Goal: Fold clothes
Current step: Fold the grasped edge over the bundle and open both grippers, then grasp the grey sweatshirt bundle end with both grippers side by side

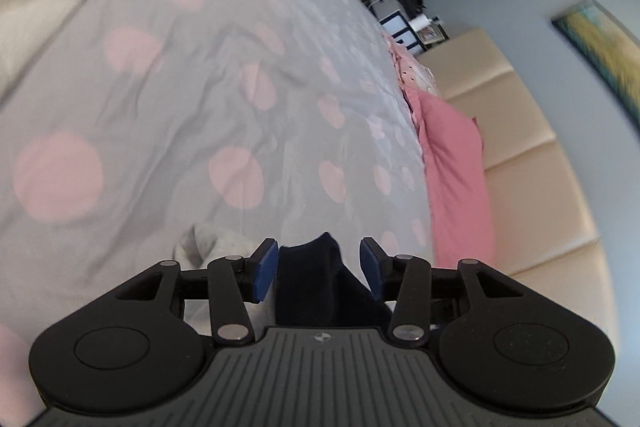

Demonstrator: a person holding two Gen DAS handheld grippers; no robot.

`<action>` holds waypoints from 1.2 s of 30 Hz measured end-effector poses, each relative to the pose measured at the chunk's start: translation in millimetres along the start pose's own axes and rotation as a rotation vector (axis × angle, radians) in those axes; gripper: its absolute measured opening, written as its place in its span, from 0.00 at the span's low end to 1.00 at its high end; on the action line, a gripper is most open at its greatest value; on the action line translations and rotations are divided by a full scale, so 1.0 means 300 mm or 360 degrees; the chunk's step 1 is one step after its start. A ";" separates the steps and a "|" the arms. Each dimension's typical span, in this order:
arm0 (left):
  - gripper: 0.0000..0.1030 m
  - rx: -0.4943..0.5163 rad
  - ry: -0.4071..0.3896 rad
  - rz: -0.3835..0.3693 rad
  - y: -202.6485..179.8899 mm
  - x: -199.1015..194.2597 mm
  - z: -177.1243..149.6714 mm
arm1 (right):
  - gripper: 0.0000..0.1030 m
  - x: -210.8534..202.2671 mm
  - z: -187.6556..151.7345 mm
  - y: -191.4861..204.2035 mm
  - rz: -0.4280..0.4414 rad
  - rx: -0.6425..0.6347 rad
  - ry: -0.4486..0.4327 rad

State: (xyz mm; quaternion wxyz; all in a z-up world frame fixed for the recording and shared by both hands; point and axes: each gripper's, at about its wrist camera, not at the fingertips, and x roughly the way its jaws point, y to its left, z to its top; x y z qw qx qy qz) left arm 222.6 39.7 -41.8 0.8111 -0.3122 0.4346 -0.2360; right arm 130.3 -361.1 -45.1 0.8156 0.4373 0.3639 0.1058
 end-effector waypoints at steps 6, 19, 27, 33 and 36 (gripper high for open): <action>0.45 0.0385 -0.0069 0.0086 -0.117 -0.080 -0.051 | 0.82 -0.011 0.016 0.044 -0.0157 -0.0251 -0.0134; 0.36 0.0990 -0.0025 0.0282 -0.212 -0.109 -0.227 | 0.30 -0.057 -0.249 0.201 -0.0266 -0.1246 -0.0026; 0.33 0.1062 0.0040 0.0379 -0.183 0.020 -0.240 | 0.27 0.083 -0.246 0.193 -0.0373 -0.1325 -0.0006; 0.33 0.1008 0.0078 0.0435 -0.155 0.101 -0.212 | 0.27 0.218 -0.173 0.145 -0.0536 -0.1231 0.0045; 0.33 0.0986 0.0103 0.0448 -0.145 0.125 -0.201 | 0.28 0.273 -0.152 0.119 -0.0584 -0.1161 0.0089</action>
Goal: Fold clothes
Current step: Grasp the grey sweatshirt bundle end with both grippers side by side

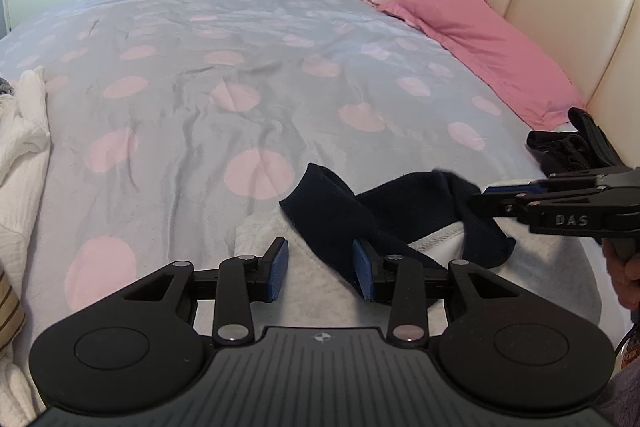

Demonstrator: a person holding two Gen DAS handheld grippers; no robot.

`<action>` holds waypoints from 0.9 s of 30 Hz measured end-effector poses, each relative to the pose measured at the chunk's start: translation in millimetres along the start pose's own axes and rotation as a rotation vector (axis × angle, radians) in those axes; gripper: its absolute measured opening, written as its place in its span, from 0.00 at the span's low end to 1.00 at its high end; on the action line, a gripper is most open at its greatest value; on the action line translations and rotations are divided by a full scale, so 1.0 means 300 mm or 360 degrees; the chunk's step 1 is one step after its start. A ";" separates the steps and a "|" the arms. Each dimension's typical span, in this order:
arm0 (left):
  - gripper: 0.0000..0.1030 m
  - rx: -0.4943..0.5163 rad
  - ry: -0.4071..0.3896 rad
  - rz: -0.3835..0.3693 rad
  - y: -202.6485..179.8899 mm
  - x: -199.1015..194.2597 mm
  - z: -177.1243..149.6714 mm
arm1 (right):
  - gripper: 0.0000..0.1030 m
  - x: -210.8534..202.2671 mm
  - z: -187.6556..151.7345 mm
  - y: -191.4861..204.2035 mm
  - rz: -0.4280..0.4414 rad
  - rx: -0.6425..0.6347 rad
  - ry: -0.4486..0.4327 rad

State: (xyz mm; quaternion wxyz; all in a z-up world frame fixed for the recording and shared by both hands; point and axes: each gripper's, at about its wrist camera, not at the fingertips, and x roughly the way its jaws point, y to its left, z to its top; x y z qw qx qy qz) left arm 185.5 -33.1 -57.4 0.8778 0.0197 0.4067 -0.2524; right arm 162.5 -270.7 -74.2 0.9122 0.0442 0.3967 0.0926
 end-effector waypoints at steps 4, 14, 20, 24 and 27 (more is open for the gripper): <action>0.33 -0.0026 0.0066 0.0003 0.016 0.036 -0.005 | 0.28 0.060 -0.003 0.003 -0.0026 0.0046 0.0091; 0.38 -0.0063 -0.0077 -0.0020 0.017 -0.065 -0.002 | 0.49 -0.008 -0.003 -0.028 0.0061 0.0183 0.0032; 0.49 -0.0298 -0.0130 0.0041 0.106 -0.165 -0.045 | 0.62 -0.172 -0.006 -0.113 0.0034 0.0296 -0.0146; 0.50 -0.0506 -0.0016 0.0004 0.171 -0.172 -0.108 | 0.62 -0.187 -0.052 -0.210 -0.0010 0.0434 -0.0100; 0.50 -0.0564 0.0053 -0.0045 0.187 -0.155 -0.134 | 0.62 -0.157 -0.088 -0.253 0.0033 0.0564 -0.0048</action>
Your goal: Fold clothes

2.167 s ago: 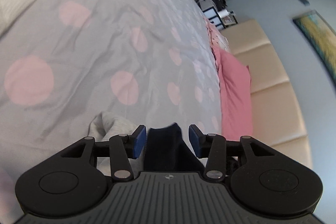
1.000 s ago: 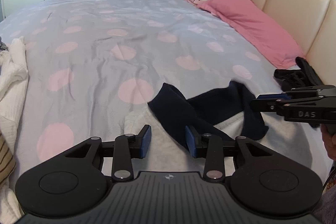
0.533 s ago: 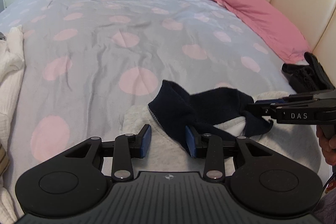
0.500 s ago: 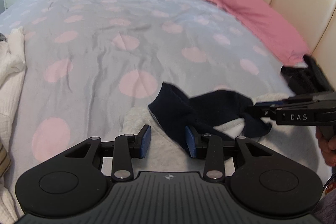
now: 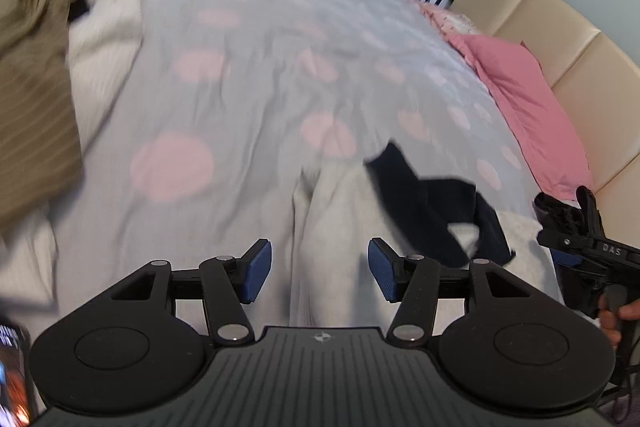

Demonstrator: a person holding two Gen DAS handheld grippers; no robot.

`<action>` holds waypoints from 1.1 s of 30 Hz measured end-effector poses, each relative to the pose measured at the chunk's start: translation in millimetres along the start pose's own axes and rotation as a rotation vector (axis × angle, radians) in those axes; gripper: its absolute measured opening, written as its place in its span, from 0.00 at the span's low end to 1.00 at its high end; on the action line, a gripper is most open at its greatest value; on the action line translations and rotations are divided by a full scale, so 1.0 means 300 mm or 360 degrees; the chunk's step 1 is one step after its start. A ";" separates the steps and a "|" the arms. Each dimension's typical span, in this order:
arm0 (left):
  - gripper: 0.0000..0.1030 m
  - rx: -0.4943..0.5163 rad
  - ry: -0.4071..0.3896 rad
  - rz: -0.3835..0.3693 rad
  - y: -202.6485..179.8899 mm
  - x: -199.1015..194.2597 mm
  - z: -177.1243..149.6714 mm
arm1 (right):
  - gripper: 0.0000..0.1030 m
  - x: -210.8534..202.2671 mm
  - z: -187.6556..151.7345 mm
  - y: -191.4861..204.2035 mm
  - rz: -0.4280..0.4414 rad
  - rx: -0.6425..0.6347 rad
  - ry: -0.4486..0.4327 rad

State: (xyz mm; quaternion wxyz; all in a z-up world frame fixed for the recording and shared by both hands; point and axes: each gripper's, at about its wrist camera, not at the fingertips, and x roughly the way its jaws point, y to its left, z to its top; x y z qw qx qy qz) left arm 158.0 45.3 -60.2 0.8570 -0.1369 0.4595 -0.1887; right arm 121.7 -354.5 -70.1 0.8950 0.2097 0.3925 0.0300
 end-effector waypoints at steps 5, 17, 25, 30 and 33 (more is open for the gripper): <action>0.21 0.0071 0.0011 -0.0057 -0.012 0.025 0.003 | 0.26 0.025 -0.028 0.035 0.0018 -0.0041 0.0071; 0.14 0.0149 0.0038 0.0034 -0.034 0.132 0.017 | 0.17 0.080 -0.081 -0.033 -0.0147 0.0055 0.0084; 0.29 0.0170 -0.0029 0.0055 -0.038 0.094 0.020 | 0.34 0.076 -0.086 -0.057 -0.0146 0.0103 0.0088; 0.56 0.0098 -0.0062 0.0034 -0.017 0.027 0.002 | 0.61 -0.005 -0.090 -0.079 -0.0085 0.0114 0.0028; 0.60 0.0018 0.0008 -0.0020 0.010 0.021 -0.023 | 0.71 -0.037 -0.111 -0.117 -0.0019 0.0211 0.0066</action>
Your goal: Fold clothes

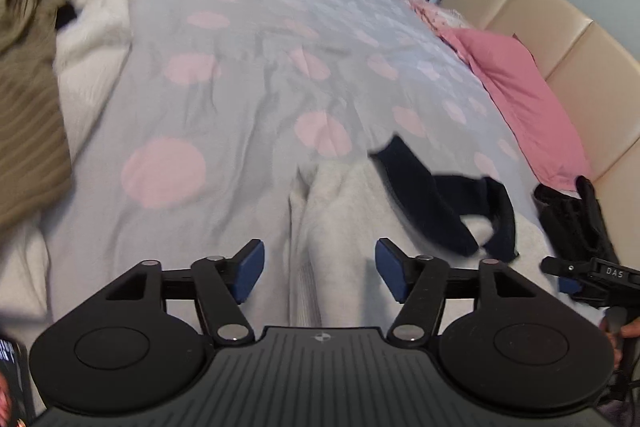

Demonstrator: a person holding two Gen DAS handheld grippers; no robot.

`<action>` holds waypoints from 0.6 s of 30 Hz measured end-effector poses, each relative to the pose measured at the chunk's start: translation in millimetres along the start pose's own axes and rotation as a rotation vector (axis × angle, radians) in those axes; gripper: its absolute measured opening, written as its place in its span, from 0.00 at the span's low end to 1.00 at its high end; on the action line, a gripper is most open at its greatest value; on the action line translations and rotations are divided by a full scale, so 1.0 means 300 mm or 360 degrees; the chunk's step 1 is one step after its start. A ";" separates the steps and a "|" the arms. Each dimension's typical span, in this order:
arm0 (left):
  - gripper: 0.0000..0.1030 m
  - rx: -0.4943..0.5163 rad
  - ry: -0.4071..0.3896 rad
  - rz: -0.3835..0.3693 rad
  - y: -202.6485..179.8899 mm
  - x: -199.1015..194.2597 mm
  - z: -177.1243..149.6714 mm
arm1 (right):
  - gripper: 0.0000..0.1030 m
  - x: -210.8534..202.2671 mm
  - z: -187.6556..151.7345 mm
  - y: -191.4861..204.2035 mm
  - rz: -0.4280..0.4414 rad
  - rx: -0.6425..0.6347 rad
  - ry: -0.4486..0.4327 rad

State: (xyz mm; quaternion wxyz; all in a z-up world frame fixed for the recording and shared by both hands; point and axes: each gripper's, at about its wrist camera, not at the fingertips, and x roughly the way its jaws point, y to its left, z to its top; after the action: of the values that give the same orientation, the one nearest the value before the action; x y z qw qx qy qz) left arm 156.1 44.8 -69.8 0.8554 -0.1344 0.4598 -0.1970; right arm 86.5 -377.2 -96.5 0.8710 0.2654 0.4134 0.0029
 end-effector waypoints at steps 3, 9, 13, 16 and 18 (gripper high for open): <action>0.62 -0.0106 0.0052 -0.0058 0.035 0.013 -0.028 | 0.72 -0.005 -0.031 -0.046 0.0084 0.0113 0.0072; 0.72 -0.0315 0.0117 -0.0206 0.115 0.074 -0.059 | 0.72 0.033 -0.078 -0.080 0.0208 0.0206 0.0167; 0.75 -0.0467 0.0153 -0.0312 0.162 0.127 -0.078 | 0.72 0.070 -0.091 -0.078 0.0278 0.0230 0.0197; 0.75 -0.0498 0.0157 -0.0363 0.168 0.156 -0.086 | 0.72 0.100 -0.098 -0.077 0.0333 0.0237 0.0210; 0.75 -0.0479 0.0156 -0.0380 0.165 0.172 -0.083 | 0.70 0.120 -0.095 -0.082 0.0370 0.0268 0.0228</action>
State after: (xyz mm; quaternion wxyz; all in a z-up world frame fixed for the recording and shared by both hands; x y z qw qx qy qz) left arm 171.5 63.7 -141.5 0.7728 -0.3046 0.5060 -0.2325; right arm 84.5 -377.2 -148.7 0.8077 0.3828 0.4397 0.0878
